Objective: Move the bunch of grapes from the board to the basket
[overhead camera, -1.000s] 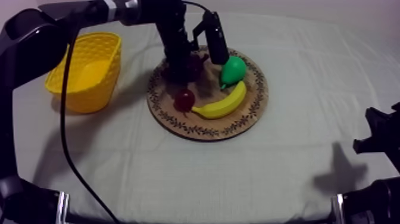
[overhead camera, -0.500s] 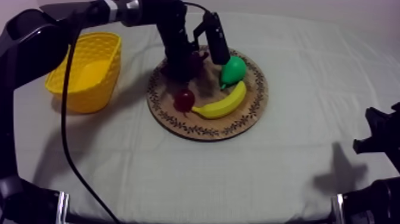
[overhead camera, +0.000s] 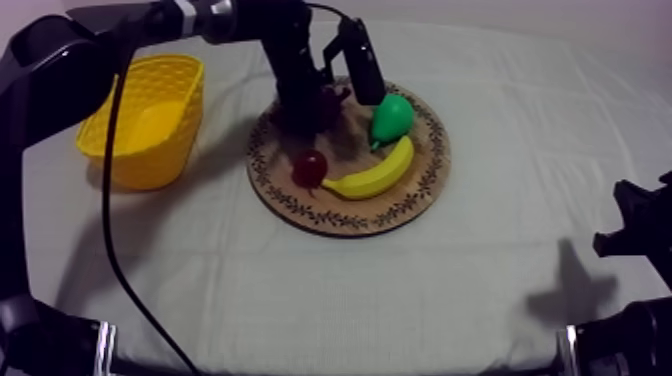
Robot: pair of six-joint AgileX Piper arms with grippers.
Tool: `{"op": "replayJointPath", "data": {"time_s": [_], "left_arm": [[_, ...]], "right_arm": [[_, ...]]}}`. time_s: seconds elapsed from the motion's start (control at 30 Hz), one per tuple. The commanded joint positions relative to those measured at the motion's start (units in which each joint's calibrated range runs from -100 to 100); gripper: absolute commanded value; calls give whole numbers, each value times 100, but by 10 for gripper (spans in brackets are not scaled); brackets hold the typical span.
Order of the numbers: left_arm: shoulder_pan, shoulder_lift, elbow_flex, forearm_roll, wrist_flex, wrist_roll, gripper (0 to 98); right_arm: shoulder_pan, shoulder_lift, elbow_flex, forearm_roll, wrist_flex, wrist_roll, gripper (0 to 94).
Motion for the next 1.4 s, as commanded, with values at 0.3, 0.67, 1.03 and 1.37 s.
{"op": "replayJointPath", "data": {"time_s": [0.3, 0.67, 1.03, 1.37], "left_arm": [[52, -994, 938, 79, -314, 248, 492], [297, -2654, 2081, 206, -347, 900, 491], [177, -4289, 3115, 401, -231, 1529, 513], [-679, -5172, 3600, 419, 41, 1520, 516]], "right_arm": [[1, -2, -1, 1, -1, 45, 5], [1, -2, -1, 1, -1, 45, 5], [1, -2, -1, 1, -1, 45, 5], [1, -2, -1, 1, -1, 45, 5]]}}
